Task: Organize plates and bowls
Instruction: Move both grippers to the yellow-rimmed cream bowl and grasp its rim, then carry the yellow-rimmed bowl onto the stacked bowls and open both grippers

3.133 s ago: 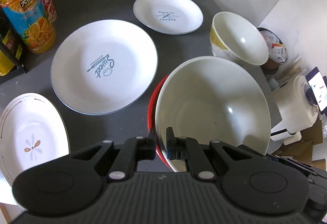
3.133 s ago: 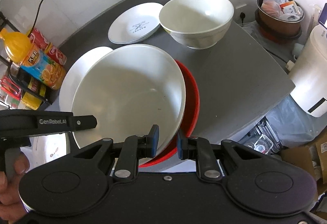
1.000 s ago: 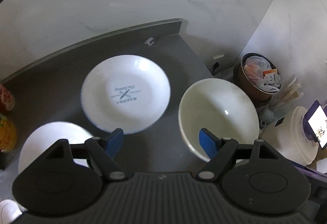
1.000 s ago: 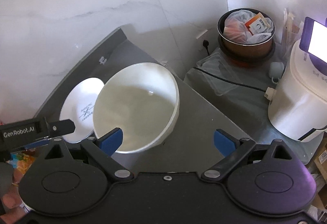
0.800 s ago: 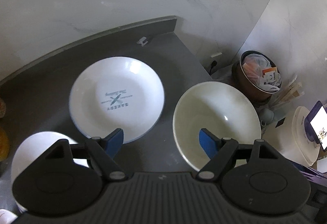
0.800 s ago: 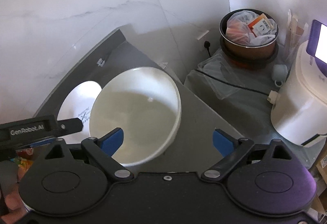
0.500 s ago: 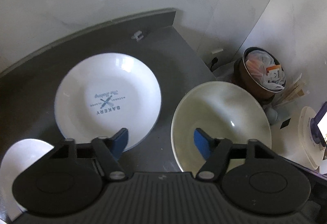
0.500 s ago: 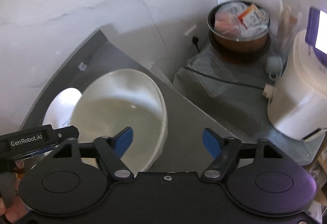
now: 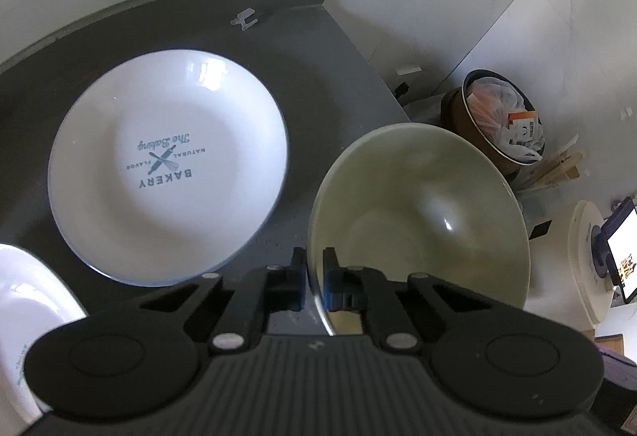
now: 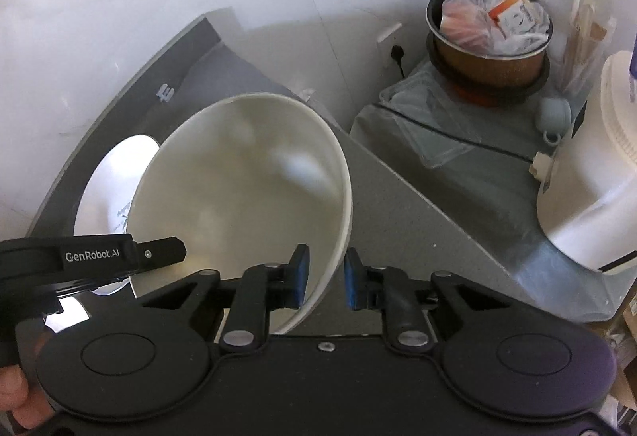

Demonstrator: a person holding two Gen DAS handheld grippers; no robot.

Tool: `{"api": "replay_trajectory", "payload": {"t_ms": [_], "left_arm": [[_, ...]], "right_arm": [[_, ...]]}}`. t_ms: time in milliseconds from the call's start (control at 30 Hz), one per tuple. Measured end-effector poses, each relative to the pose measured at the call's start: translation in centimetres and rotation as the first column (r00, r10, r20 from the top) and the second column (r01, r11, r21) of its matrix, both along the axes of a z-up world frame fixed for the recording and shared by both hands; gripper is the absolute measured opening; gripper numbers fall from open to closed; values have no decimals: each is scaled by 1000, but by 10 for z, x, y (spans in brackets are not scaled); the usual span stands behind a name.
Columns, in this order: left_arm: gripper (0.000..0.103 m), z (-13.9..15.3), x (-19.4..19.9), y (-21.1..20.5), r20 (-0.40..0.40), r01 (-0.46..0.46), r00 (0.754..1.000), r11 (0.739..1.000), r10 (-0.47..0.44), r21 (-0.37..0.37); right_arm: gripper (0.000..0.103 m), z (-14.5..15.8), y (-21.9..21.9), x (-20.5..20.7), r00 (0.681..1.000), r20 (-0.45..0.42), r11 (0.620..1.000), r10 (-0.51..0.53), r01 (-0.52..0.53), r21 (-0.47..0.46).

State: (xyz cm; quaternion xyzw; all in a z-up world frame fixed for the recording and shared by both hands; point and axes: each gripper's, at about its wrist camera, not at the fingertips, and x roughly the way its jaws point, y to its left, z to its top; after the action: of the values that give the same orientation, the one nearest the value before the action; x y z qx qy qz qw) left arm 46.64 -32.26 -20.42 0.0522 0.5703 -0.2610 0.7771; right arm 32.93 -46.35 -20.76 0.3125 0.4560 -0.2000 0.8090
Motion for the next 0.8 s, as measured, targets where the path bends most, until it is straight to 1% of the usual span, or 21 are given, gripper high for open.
{"api": "replay_trajectory", "payload": {"t_ms": [100, 133, 167, 233, 333, 367, 467, 633, 800], "left_arm": [[6, -2, 2, 0, -1, -5, 1000, 1000, 5, 0], [6, -3, 1, 0, -1, -9, 1000, 1000, 9, 1], [6, -2, 1, 0, -2, -11, 1000, 1000, 11, 2], [6, 2, -2, 2, 3, -17, 1000, 1000, 17, -4], [6, 12, -7, 7, 37, -11, 999, 1000, 11, -4], [6, 16, -8, 10, 37, -14, 999, 1000, 15, -12], [6, 29, -15, 16, 51, -12, 999, 1000, 13, -19], [6, 55, -34, 29, 91, -13, 996, 999, 17, -47], [6, 81, -59, 42, 118, -20, 993, 997, 28, -68]], "right_arm": [[22, -8, -7, 5, 999, -26, 1000, -23, 23, 17], [20, -10, -7, 6, 1000, -24, 1000, -18, 18, 11], [13, -11, -7, 7, 1000, -19, 1000, -4, 4, 3], [12, -8, -1, 9, 999, -29, 999, 26, -26, -25], [13, 3, 7, 4, 999, 0, 997, 50, -50, -58], [13, 8, 8, 1, 999, 11, 997, 48, -47, -62], [13, 20, 11, -8, 999, 36, 998, 31, -29, -48], [13, 45, 22, -24, 996, 78, 995, 52, -46, -86], [13, 68, 33, -49, 991, 115, 993, 64, -51, -109]]}}
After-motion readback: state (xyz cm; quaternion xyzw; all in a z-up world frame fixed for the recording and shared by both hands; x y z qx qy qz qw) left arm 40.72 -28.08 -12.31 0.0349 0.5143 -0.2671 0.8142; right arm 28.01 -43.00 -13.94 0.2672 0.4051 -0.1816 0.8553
